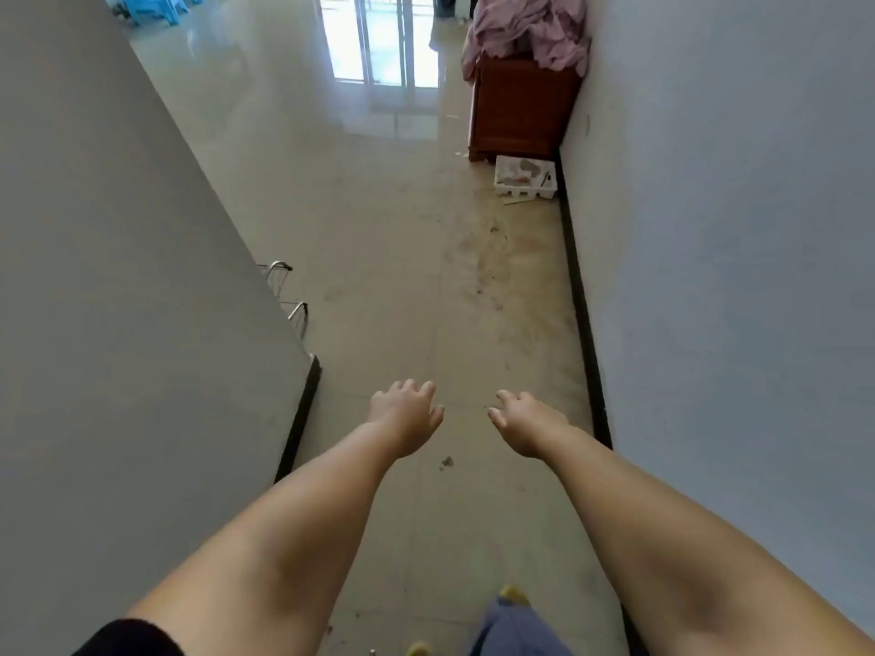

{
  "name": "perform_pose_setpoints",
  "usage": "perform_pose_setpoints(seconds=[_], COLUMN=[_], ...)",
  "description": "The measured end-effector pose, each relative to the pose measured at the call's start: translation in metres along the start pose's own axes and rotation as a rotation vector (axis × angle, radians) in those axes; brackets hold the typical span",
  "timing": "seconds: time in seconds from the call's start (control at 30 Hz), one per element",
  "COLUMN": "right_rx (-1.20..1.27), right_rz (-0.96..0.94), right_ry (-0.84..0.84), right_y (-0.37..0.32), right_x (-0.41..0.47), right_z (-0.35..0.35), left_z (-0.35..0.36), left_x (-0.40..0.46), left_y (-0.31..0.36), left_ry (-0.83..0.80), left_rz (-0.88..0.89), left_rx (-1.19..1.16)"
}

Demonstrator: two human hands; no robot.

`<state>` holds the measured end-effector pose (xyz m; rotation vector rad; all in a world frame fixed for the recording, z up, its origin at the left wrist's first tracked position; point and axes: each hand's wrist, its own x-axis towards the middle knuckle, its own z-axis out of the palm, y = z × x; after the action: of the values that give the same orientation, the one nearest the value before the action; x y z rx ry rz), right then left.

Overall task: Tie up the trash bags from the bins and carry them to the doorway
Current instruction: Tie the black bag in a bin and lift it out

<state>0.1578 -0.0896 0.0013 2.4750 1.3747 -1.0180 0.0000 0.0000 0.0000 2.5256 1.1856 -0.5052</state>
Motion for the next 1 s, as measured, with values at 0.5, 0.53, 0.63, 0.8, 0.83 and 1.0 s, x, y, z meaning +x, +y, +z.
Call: perform_pose_setpoints(seconds=[0.5, 0.53, 0.63, 0.8, 0.83, 1.0], right_rx=[-0.111, -0.135, -0.196, -0.269, -0.285, -0.314], right_rz=[-0.091, -0.092, -0.095, -0.15, -0.159, -0.174], right_ry=[-0.056, -0.055, -0.084, -0.119, -0.126, -0.123], right_y=[0.071, 0.073, 0.071, 0.031, 0.02, -0.041], right_x=[0.187, 0.202, 0.247, 0.324, 0.341, 0.434], right_z=[-0.169, -0.185, -0.221, -0.267, -0.275, -0.324], left_z=[-0.088, -0.097, -0.119, -0.151, -0.157, -0.202], left_x=[0.215, 0.231, 0.273, 0.342, 0.357, 0.44], left_y=[0.057, 0.059, 0.055, 0.015, 0.004, -0.066], left_ry=[-0.037, -0.033, -0.025, -0.027, -0.025, -0.03], left_rz=[-0.123, -0.143, -0.177, -0.251, -0.257, -0.26], left_rx=[-0.08, -0.098, -0.147, -0.214, -0.218, -0.217])
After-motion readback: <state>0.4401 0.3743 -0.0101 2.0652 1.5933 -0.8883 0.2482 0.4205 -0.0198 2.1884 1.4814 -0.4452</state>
